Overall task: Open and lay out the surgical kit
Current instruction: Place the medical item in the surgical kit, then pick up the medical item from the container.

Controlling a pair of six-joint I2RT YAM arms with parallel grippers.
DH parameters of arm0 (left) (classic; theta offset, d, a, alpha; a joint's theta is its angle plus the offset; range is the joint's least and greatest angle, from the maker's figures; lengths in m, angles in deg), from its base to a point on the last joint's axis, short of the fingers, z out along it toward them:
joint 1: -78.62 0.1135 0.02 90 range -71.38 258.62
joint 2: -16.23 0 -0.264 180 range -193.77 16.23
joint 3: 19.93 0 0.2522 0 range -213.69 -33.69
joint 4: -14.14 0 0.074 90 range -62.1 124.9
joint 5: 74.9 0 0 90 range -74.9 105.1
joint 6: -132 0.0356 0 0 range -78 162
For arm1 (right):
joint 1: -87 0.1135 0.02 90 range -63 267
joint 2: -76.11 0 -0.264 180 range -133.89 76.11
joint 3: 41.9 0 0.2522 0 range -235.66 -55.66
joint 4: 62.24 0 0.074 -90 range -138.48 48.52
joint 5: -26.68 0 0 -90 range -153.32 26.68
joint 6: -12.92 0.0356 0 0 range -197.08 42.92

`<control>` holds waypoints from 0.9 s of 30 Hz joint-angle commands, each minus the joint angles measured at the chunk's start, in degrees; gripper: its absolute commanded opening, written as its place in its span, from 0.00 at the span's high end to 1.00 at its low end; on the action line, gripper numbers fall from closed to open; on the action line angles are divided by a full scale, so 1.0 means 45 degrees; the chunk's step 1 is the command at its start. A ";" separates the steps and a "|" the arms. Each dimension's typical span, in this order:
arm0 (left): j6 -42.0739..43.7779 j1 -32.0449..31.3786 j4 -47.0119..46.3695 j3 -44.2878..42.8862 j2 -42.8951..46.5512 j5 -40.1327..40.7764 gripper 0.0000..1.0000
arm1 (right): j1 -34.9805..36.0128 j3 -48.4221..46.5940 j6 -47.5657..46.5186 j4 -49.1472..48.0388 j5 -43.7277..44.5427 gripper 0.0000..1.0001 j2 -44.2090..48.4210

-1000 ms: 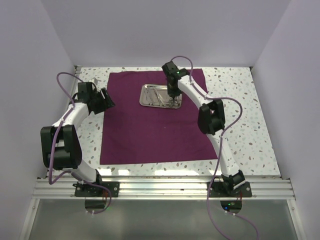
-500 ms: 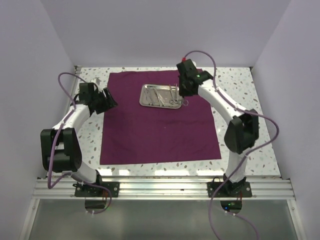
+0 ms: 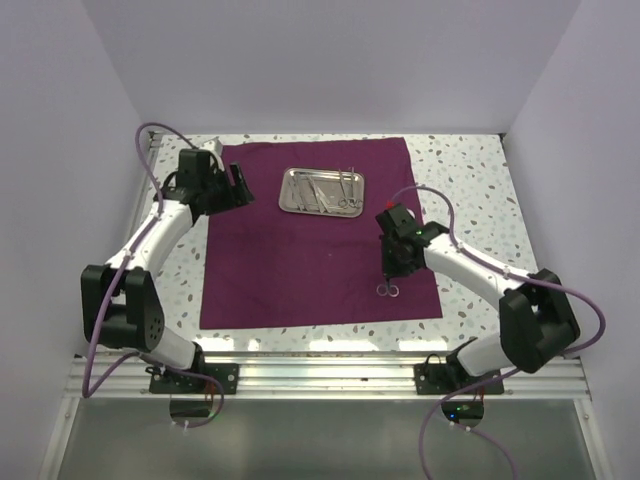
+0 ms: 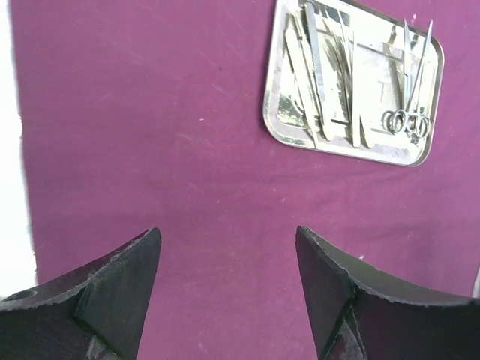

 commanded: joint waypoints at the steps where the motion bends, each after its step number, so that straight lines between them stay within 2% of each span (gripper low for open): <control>1: 0.0397 -0.0073 0.1887 -0.0860 0.0977 0.1076 0.24 | 0.0005 0.1135 0.0692 -0.1346 -0.0434 1.00 0.0884; 3: 0.0476 -0.0092 0.2379 -0.0862 0.1657 0.1391 0.24 | 0.0025 0.1798 0.0810 -0.1504 -0.0514 0.99 0.1100; 4: 0.0495 -0.0092 0.2845 -0.0784 0.1914 0.1585 0.24 | 0.0005 0.1938 0.0791 -0.1582 -0.0553 0.81 0.1100; 6: 0.0554 -0.0092 0.3510 -0.0686 0.2734 0.1685 0.24 | 0.0005 0.1939 0.0713 -0.1466 -0.0340 0.54 0.1042; 9: 0.0749 -0.0092 0.4156 -0.0413 0.3886 0.1938 0.24 | 0.0005 0.1066 0.0576 -0.0764 0.0343 0.42 0.1022; 14: -0.0047 -0.0170 0.4375 0.1069 0.5293 0.1726 0.25 | 0.0025 -0.1571 0.0284 0.0369 0.1067 0.41 0.0925; 16: -0.0614 -0.0325 0.4141 0.1926 0.5840 0.1375 0.26 | 0.0005 -0.3734 0.0263 0.0642 0.1437 0.41 0.0478; 17: -0.0772 -0.0327 0.4120 0.2125 0.5881 0.1373 0.26 | 0.0005 -0.3744 0.0283 0.0702 0.1535 0.41 0.0185; 18: -0.0909 -0.0675 0.4120 0.2282 0.5939 0.1411 0.27 | 0.0005 -0.4750 0.0283 0.0683 0.1614 0.41 -0.0088; 24: -0.1341 -0.1536 0.4022 0.3376 0.6564 0.1801 0.27 | 0.0025 -0.9242 0.0303 0.1522 0.1889 0.43 -0.3991; 26: -0.1205 -0.1538 0.4352 0.3241 0.6526 0.2094 0.28 | 0.0025 -1.0437 -0.0047 0.1970 0.1713 0.43 -0.5859; 27: -0.1146 -0.1634 0.4586 0.3066 0.6545 0.2173 0.28 | 0.0005 -1.1778 -0.0204 0.2223 0.1732 0.44 -0.6472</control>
